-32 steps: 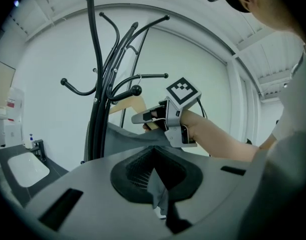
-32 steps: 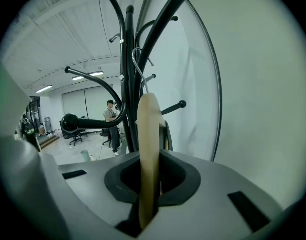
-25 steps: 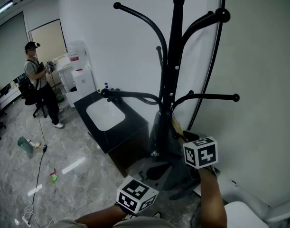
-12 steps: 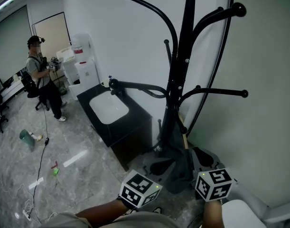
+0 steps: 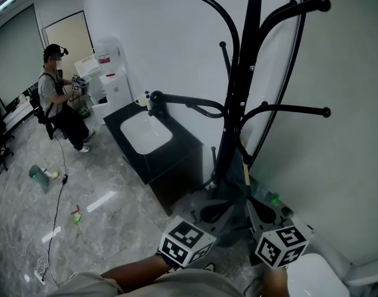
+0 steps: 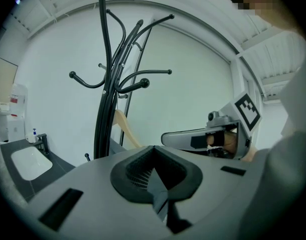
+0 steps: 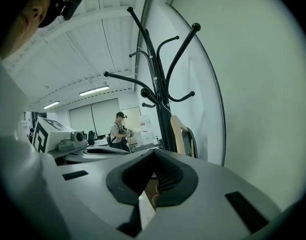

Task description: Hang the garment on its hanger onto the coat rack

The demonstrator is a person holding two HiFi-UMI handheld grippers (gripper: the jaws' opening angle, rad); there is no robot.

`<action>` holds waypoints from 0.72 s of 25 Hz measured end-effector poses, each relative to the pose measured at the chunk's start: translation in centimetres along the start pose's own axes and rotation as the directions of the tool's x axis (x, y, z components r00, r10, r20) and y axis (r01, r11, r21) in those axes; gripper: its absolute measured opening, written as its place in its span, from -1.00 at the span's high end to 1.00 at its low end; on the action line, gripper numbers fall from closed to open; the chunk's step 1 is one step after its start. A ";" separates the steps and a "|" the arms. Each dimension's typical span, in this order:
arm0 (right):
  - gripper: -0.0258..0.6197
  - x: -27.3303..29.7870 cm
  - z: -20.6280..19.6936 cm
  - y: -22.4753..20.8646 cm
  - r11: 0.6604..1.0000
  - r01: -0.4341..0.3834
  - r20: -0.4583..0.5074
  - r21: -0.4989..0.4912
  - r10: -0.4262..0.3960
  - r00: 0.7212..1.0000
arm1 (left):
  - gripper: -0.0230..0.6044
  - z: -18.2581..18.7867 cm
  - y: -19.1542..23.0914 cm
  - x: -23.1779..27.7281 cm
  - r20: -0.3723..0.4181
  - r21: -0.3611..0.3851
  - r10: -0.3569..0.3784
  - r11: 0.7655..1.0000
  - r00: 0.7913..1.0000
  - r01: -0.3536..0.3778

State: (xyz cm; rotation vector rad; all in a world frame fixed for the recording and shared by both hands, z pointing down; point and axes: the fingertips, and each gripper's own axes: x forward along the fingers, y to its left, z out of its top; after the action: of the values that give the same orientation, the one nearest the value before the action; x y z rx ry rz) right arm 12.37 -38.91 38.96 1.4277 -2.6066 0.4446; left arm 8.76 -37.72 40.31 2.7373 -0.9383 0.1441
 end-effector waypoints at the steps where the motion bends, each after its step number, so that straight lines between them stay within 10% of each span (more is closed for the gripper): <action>1: 0.88 0.0 0.0 0.1 1.000 -0.004 0.002 0.004 0.004 1.000 | 0.91 0.0 0.0 -0.1 0.002 -0.001 0.002 1.000 1.000 -0.002; 18: 0.88 -1.0 -0.1 0.6 1.000 -0.017 0.010 0.001 0.017 1.000 | 0.91 -0.4 -1.5 -0.6 0.006 -0.001 0.003 1.000 1.000 -0.003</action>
State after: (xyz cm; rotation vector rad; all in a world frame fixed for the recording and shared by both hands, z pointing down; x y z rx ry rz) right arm 12.43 -37.77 38.64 1.4134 -2.6283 0.4422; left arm 9.21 -36.07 40.31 2.7371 -0.9436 0.1357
